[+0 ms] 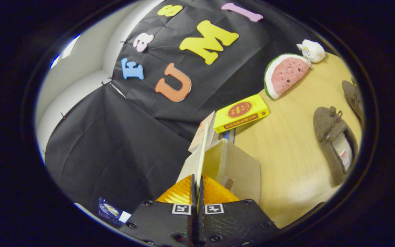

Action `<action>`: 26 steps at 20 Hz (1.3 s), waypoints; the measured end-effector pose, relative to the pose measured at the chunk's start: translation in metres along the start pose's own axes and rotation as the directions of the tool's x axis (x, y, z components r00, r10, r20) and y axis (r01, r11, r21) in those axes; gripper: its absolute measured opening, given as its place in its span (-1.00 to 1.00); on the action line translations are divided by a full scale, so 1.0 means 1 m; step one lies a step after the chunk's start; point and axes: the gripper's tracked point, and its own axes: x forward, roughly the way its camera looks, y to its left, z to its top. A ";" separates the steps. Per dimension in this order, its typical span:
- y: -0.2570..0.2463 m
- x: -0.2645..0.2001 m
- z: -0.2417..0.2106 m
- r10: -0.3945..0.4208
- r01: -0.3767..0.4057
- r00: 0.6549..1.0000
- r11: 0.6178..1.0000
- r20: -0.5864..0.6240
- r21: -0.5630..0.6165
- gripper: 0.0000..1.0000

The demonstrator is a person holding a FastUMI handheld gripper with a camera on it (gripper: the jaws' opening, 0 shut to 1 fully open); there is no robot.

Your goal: Open the storage box then place both shoes into the box .Put the left shoe in first, then the right shoe, with the right side of both shoes facing outward in a uniform manner.

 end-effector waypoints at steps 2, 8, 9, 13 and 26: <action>0.031 0.000 0.003 0.017 -0.015 0.999 0.997 0.028 -0.075 -1.00; 0.132 0.027 -0.001 0.046 -0.032 0.998 0.961 0.044 -0.274 -0.99; 0.148 0.036 -0.005 0.047 -0.034 0.998 0.952 0.034 -0.304 -1.00; 0.196 0.077 -0.029 0.041 -0.046 0.999 0.919 -0.020 -0.391 -0.99; 0.264 0.148 -0.126 0.081 -0.128 0.991 0.793 -0.106 -0.595 0.88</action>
